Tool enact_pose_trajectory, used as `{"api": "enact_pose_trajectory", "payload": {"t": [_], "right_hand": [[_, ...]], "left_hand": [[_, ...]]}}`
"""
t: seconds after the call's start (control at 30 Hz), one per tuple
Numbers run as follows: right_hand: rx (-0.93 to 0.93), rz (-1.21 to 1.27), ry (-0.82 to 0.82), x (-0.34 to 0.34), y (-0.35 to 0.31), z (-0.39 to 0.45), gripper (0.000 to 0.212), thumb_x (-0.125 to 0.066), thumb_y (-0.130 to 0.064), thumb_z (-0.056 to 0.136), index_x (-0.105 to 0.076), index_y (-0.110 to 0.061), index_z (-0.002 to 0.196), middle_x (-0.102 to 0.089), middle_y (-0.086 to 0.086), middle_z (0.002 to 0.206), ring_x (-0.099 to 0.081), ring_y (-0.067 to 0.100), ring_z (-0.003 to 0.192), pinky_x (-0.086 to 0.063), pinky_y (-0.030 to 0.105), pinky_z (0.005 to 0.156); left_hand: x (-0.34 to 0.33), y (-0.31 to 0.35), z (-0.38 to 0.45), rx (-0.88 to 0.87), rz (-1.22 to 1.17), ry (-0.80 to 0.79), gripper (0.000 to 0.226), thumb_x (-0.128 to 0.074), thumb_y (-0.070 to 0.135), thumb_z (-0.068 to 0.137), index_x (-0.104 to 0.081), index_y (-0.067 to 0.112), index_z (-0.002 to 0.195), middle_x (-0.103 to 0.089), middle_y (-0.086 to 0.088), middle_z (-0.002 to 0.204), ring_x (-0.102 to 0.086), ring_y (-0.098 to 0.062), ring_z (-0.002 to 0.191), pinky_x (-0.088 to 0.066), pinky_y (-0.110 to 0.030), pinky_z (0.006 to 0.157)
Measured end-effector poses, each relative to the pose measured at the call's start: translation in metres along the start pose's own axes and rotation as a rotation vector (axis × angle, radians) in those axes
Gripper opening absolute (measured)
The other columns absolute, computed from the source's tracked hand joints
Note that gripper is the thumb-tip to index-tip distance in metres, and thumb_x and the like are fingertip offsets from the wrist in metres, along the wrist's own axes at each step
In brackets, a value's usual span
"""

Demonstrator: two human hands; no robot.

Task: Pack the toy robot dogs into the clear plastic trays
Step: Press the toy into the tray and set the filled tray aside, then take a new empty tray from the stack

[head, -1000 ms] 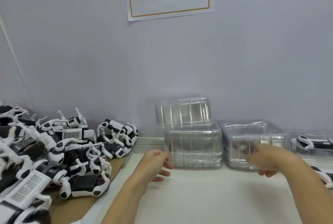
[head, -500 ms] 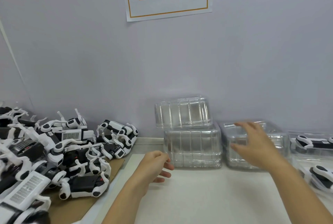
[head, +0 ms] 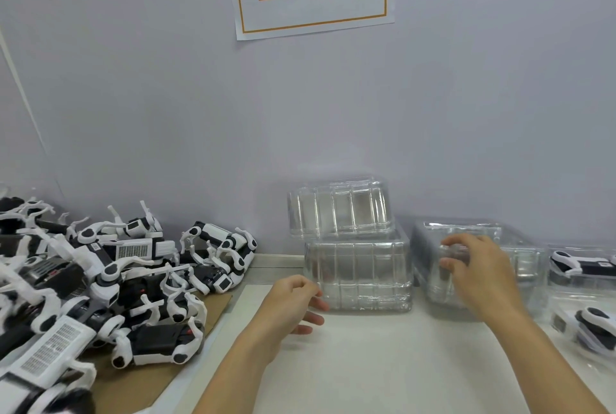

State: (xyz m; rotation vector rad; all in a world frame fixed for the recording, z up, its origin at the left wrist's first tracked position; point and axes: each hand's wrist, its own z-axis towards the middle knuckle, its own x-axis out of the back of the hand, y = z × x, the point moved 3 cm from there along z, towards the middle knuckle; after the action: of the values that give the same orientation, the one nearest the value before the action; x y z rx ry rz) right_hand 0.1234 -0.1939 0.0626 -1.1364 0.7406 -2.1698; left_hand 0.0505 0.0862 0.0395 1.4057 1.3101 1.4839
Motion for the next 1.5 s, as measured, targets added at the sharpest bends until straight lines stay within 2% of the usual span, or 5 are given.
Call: {"api": "enact_pose_trajectory", "payload": {"t": [0.37,0.63,0.9,1.1,1.5], "right_hand": [[0.201,0.022,-0.053,-0.006,-0.05,-0.003,0.06,-0.06,-0.015,0.094,-0.038,-0.017,0.15,-0.038,0.004,0.152,-0.039,0.025,0.137,-0.028,0.034,0.112],[0.184,0.288,-0.46,-0.04,-0.067,-0.023,0.096,-0.06,-0.014,0.094,0.008,-0.035,0.158,-0.005,-0.016,0.165,-0.013,0.009,0.151,-0.019,0.032,0.121],[0.129,0.394,-0.19,-0.036,-0.063,-0.017,0.079,-0.068,-0.024,0.092,-0.024,-0.032,0.156,-0.051,-0.007,0.126,-0.052,0.007,0.113,-0.039,0.018,0.087],[0.249,0.181,-0.202,-0.022,-0.073,-0.017,0.076,-0.071,-0.052,0.084,-0.023,-0.065,0.141,-0.046,-0.012,0.1,-0.053,0.004,0.086,-0.045,0.026,0.076],[0.24,0.14,0.072,-0.006,-0.088,-0.017,0.017,-0.073,-0.035,0.088,-0.066,-0.033,0.102,-0.036,-0.003,0.108,-0.053,0.012,0.072,-0.041,0.028,0.069]], "left_hand": [[0.006,-0.003,0.011,-0.099,-0.15,0.182,0.009,-0.056,0.015,0.096,-0.065,0.016,0.093,-0.071,-0.001,0.095,-0.067,-0.013,0.07,-0.055,-0.028,0.062],[0.013,0.018,0.021,-0.292,-0.376,0.139,0.089,-0.065,0.024,0.095,-0.004,0.031,0.16,-0.009,0.017,0.164,-0.019,-0.005,0.147,-0.02,-0.045,0.124],[0.018,0.02,0.023,-0.313,-0.497,0.204,0.065,-0.061,0.016,0.096,-0.032,0.023,0.154,-0.051,0.008,0.138,-0.054,-0.002,0.112,-0.044,-0.027,0.089],[0.017,0.019,0.014,-0.281,-0.488,0.274,0.04,-0.066,0.017,0.095,-0.059,0.017,0.134,-0.054,-0.002,0.108,-0.06,-0.015,0.088,-0.051,-0.026,0.08],[0.011,0.031,0.003,-0.302,-0.839,0.157,0.032,-0.059,-0.006,0.093,-0.058,0.007,0.123,-0.059,-0.026,0.119,-0.065,-0.022,0.092,-0.054,-0.026,0.087]]}}
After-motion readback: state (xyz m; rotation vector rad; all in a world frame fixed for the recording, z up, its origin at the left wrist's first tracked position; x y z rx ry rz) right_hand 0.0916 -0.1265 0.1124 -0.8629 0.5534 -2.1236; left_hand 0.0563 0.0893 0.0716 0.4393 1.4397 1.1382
